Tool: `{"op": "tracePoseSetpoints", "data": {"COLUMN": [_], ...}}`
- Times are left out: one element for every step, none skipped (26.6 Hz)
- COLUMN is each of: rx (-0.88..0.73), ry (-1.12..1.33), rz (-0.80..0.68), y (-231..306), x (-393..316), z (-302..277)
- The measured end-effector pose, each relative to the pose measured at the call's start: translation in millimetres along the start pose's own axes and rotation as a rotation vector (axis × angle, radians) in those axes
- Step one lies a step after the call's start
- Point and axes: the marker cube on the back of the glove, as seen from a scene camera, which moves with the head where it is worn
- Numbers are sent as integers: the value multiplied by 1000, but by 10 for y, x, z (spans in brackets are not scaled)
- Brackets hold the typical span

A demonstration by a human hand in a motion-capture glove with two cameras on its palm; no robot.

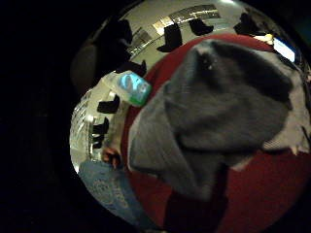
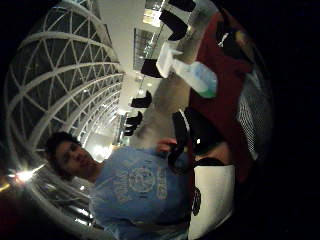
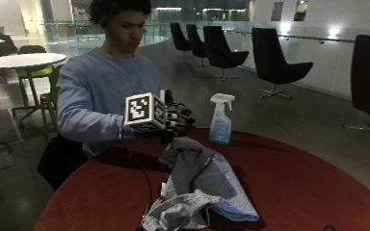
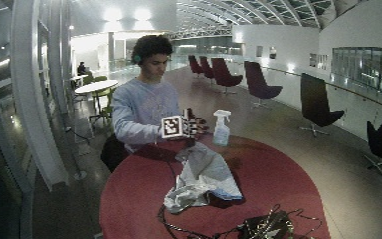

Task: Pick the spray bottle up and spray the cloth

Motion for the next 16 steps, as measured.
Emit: {"op": "tracePoseSetpoints", "data": {"rx": [13,25,36,45,50,50,45,37,28,19,10,3,-2,-4,-4,-3], "ry": [34,71,111,156,206,260,316,367,410,445,472,492,507,516,522,526], "rz": [13,29,46,63,82,101,118,133,143,151,157,163,169,175,181,186], "y": [78,160,247,338,436,538,638,730,810,882,949,1015,1075,1128,1168,1198], "x": [68,146,231,322,420,523,624,716,796,867,934,999,1059,1111,1152,1184], "z": [-119,-230,-329,-417,-500,-578,-650,-710,-755,-788,-810,-824,-832,-834,-832,-830]}}
